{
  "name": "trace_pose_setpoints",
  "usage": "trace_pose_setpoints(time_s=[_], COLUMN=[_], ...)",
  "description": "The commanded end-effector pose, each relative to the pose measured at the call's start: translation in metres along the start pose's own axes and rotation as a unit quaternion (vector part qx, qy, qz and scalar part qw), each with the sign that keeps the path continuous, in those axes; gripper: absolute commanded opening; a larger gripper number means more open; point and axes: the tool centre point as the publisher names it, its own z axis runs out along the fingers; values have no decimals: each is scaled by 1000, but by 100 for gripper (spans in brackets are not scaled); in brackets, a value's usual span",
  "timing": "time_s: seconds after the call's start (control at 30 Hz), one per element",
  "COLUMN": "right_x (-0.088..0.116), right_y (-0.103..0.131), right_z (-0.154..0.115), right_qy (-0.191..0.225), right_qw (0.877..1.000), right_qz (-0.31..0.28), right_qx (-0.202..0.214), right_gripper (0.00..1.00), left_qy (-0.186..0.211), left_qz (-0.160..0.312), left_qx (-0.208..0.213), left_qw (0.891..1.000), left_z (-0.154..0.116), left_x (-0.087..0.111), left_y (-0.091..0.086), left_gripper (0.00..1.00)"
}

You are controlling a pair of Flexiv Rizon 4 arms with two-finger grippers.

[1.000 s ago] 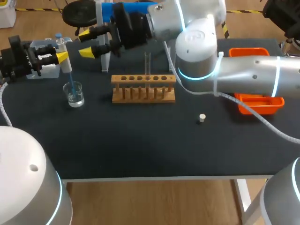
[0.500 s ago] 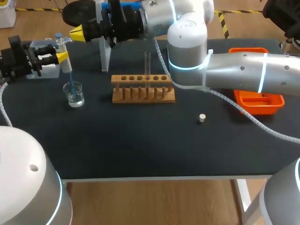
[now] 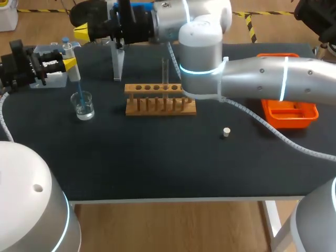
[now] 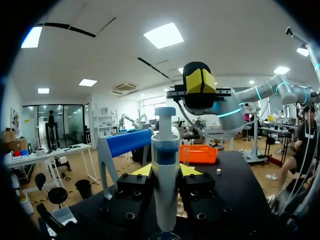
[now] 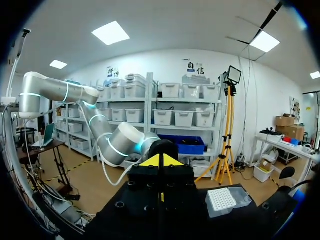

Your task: Invert the test tube, pick up the pipette, mount the tip to pipette, aspirate from beaker and dispense into the tube, eject the tip, return the pipette, and cap with the stopper.

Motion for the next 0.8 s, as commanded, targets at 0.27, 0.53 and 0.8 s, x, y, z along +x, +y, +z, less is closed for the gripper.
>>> trace_pose_setpoints(time_s=[0.27, 0.53, 0.8], right_x=[-3, -9, -16], right_y=[1, -6, -12], right_z=[22, 28, 33], right_qy=[-28, -38, -45], right_qw=[1000, 999, 999], right_qz=[9, 10, 16], right_qx=[-7, -1, -2], right_gripper=[0, 0, 0], left_qy=[0, 0, 0], left_qz=[1, 1, 1], left_qx=[1, 1, 1], left_qw=[1000, 1000, 1000], left_z=[-1, -1, -1], left_x=[1, 1, 1], left_y=[0, 0, 0], left_gripper=[0, 0, 0])
